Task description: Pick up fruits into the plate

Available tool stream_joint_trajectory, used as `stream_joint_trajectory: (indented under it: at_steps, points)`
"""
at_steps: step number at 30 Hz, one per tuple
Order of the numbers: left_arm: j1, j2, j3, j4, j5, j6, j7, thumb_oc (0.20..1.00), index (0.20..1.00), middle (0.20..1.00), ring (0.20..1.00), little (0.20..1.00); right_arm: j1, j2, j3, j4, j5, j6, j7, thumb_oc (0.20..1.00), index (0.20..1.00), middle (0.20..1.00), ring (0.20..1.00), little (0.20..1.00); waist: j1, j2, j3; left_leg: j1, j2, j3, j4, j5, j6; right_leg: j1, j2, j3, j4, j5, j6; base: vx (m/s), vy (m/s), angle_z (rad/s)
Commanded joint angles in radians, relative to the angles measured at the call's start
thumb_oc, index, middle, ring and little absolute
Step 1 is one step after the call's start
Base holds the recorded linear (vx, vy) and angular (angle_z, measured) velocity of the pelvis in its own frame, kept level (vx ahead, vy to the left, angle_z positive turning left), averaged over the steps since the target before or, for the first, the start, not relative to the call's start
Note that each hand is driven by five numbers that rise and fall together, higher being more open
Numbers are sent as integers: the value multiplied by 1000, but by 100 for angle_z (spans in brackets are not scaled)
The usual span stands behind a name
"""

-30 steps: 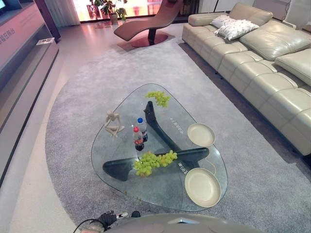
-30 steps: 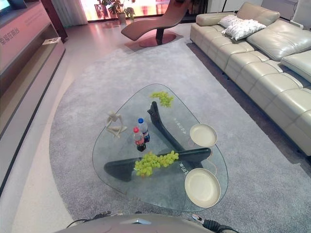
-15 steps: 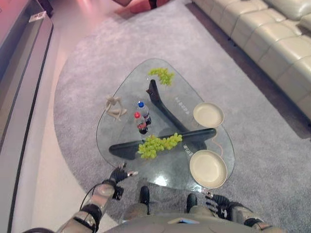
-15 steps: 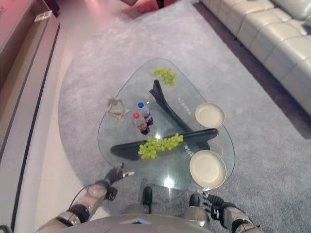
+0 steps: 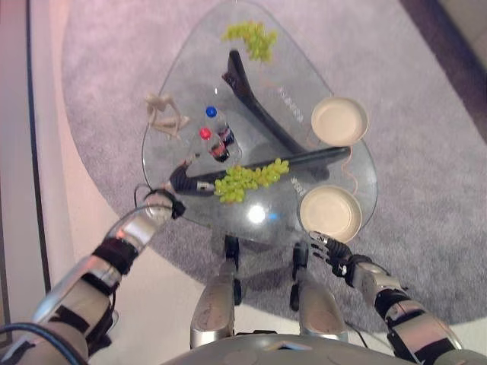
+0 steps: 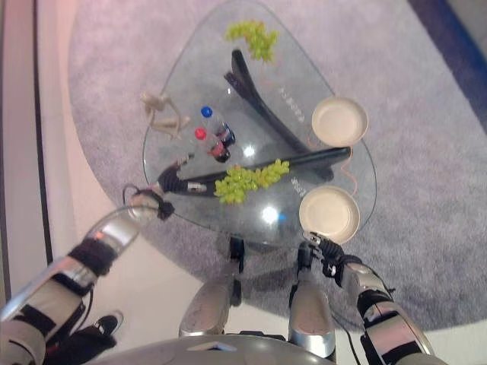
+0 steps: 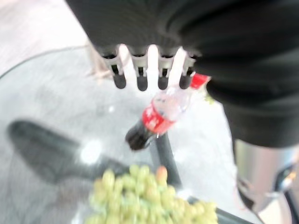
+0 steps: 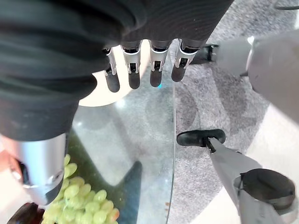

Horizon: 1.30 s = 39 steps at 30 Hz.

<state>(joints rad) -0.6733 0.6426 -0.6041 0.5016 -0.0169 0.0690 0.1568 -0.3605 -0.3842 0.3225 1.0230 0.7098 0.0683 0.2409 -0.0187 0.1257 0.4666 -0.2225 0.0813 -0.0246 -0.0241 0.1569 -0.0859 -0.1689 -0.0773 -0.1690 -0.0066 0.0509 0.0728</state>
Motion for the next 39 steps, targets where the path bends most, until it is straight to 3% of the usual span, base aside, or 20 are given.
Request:
stream_joint_trajectory:
  at_steps: [1, 4, 5, 10, 12, 21, 32, 39]
  points:
    - [-99, 27, -24, 8, 107, 51, 33, 1000, 1000, 1000, 1000, 1000, -4, 28, 23, -59, 60, -10, -18, 1000, 1000, 1000, 1000, 1000, -26, -59, 22, -39, -120, 26, 107, -126, 74, -143, -3, 70, 120, 12, -14, -90, -67, -6]
    - [-161, 23, -46, 33, 153, 86, 48, 1000, 1000, 1000, 1000, 1000, 3, 34, 17, -17, 53, -74, 29, 1000, 1000, 1000, 1000, 1000, -40, -60, 40, -89, -121, 36, 135, -124, 76, -201, 3, 81, 157, 15, -10, -85, -10, -12]
    - [-207, 32, -61, 49, 171, 132, 45, 1000, 1000, 1000, 1000, 1000, 32, 27, 18, -30, 55, -111, 57, 1000, 1000, 1000, 1000, 1000, -59, -65, 53, -116, -118, 45, 146, -123, 80, -237, 9, 94, 177, 15, -6, -79, 9, -26]
    - [-296, 16, -85, 141, 201, 207, 43, 1000, 1000, 1000, 1000, 1000, 98, 24, 35, -138, 78, -160, 72, 1000, 1000, 1000, 1000, 1000, -104, -92, 53, -203, -113, 61, 168, -117, 85, -343, 31, 127, 221, 16, -3, -49, -15, -20]
    - [-310, -2, -89, 184, 214, 210, 40, 1000, 1000, 1000, 1000, 1000, 97, 28, 43, -147, 91, -170, 80, 1000, 1000, 1000, 1000, 1000, -110, -99, 53, -228, -111, 63, 179, -115, 82, -366, 35, 134, 230, 16, -3, -34, -38, -15]
    - [-379, -93, -96, 380, 243, 224, 78, 1000, 1000, 1000, 1000, 1000, 61, 60, 83, -216, 153, -162, 66, 1000, 1000, 1000, 1000, 1000, -140, -125, 53, -332, -97, 82, 215, -103, 68, -465, 64, 159, 258, 20, -10, -31, -28, -11]
    - [-411, -123, -104, 483, 206, 221, 125, 1000, 1000, 1000, 1000, 1000, 69, 69, 112, -278, 217, -175, 70, 1000, 1000, 1000, 1000, 1000, -164, -149, 53, -424, -91, 92, 276, -110, 58, -547, 88, 179, 298, 12, -18, -10, -15, -6]
    - [-442, -148, -116, 577, 250, 293, 191, 1000, 1000, 1000, 1000, 1000, 69, 71, 131, -329, 254, -175, 68, 1000, 1000, 1000, 1000, 1000, -179, -170, 53, -467, -92, 96, 291, -107, 53, -590, 98, 188, 306, 20, -20, -4, 0, -3]
